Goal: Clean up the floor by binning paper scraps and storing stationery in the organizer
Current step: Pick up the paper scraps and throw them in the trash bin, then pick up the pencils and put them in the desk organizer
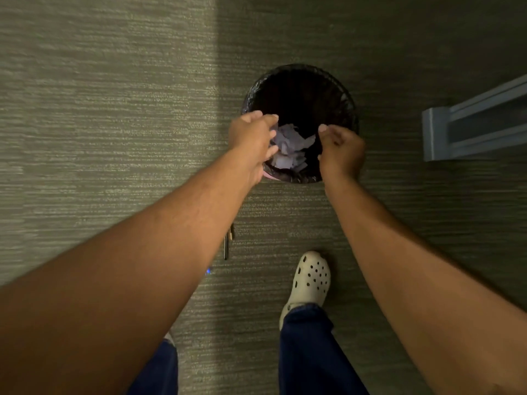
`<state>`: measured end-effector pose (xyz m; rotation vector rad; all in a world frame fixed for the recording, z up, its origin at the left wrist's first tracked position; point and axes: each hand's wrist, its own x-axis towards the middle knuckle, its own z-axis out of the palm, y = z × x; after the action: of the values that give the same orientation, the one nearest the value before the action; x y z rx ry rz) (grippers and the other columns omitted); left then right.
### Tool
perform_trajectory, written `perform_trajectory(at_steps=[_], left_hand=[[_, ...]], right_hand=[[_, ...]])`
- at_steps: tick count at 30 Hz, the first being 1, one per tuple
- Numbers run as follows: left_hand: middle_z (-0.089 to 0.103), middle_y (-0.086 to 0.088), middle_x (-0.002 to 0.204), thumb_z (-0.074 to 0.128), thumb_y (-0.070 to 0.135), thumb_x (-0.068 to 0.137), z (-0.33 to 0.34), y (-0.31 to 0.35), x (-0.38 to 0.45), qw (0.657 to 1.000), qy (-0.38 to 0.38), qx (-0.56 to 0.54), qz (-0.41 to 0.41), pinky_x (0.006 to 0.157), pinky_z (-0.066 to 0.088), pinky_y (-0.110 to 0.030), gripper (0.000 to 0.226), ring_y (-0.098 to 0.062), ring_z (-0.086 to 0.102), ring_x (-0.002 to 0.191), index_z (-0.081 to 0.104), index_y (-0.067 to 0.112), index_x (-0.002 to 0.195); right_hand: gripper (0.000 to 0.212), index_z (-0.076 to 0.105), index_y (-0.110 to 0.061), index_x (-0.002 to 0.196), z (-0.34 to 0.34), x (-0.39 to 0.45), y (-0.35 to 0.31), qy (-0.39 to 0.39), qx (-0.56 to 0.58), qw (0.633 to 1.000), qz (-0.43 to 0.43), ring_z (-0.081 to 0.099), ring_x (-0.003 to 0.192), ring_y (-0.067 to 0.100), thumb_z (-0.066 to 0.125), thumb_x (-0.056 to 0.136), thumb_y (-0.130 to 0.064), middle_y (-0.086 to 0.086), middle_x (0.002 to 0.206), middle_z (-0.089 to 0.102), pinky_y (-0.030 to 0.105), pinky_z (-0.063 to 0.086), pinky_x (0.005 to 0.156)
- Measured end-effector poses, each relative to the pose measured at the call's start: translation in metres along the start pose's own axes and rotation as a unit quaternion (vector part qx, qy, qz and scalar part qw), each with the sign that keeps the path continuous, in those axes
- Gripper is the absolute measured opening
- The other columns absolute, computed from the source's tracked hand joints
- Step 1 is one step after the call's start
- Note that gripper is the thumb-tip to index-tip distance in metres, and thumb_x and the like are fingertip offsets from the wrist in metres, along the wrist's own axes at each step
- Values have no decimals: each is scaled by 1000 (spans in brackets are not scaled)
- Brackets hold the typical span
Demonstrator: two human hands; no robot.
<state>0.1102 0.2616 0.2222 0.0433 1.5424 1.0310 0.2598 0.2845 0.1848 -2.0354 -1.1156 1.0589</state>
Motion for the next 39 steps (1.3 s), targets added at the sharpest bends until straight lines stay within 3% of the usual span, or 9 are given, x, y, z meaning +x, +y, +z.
perform_trajectory(at_steps=[3, 8, 14, 16, 19, 24, 32, 36, 39], left_hand=[[79, -5, 106, 63, 16, 101, -40, -11, -7, 1000, 13, 14, 6, 81, 66, -34, 19, -19, 79, 92, 69, 15, 118], [78, -4, 100, 61, 19, 102, -138, -52, -8, 996, 64, 36, -53, 70, 59, -30, 15, -15, 72, 79, 70, 16, 114], [71, -2, 96, 60, 25, 100, -221, -126, -12, 981, 74, 56, -168, 65, 51, -27, 6, -14, 66, 74, 66, 22, 102], [72, -2, 99, 60, 25, 101, -237, -151, -9, 978, 73, 64, -183, 67, 52, -28, 8, -15, 67, 75, 67, 23, 102], [72, -5, 101, 61, 23, 100, -249, -187, -2, 975, 75, 55, -203, 71, 53, -31, 7, -17, 67, 76, 68, 21, 102], [76, -7, 109, 65, 26, 99, -251, -224, 26, 973, 24, 13, -229, 77, 63, -36, 24, -22, 73, 91, 70, 13, 119], [77, -4, 109, 60, 29, 100, -240, -221, 81, 980, 1, -21, -196, 89, 61, -38, 24, -23, 73, 106, 72, 15, 116], [74, -7, 124, 57, 28, 103, -229, -222, 85, 983, 18, 1, -185, 93, 59, -39, 33, -23, 70, 115, 66, 12, 129], [67, -2, 134, 61, 30, 102, -219, -224, 83, 983, 24, 22, -179, 105, 51, -44, 39, -22, 63, 123, 59, 16, 138]], right_hand=[[13, 71, -29, 106, -8, -37, 20, -11, -28, 998, -62, 74, 92, 23, 60, 101, -33, 1, 101, 75, 48, 64, 76], [17, 67, -33, 88, -1, -105, 78, -170, -106, 979, -39, 68, 67, 10, 57, 102, -34, -5, 79, 71, 25, 52, 54], [21, 73, -11, 103, 48, -139, 166, -340, -278, 896, 67, 73, 92, 26, 58, 104, -26, 7, 97, 75, 47, 62, 87], [23, 74, -8, 102, 73, -140, 186, -367, -330, 867, 63, 73, 95, 30, 58, 103, -24, 13, 100, 75, 46, 61, 88], [23, 77, -7, 99, 114, -133, 210, -359, -409, 839, 7, 72, 98, 35, 58, 101, -21, 18, 103, 76, 33, 55, 78], [26, 77, -5, 105, 184, -107, 232, -317, -453, 833, -31, 71, 108, 37, 60, 99, -24, 20, 114, 75, 34, 55, 86], [24, 72, -7, 112, 219, -91, 259, -280, -452, 846, -35, 70, 114, 35, 68, 95, -24, 16, 120, 74, 39, 57, 93], [26, 75, -6, 92, 202, -92, 249, -277, -426, 861, -26, 74, 93, 33, 67, 90, -30, 16, 97, 78, 35, 58, 77], [14, 72, -9, 75, 185, -110, 233, -304, -324, 896, -22, 67, 68, 23, 74, 85, -19, 10, 73, 73, 29, 51, 62]])
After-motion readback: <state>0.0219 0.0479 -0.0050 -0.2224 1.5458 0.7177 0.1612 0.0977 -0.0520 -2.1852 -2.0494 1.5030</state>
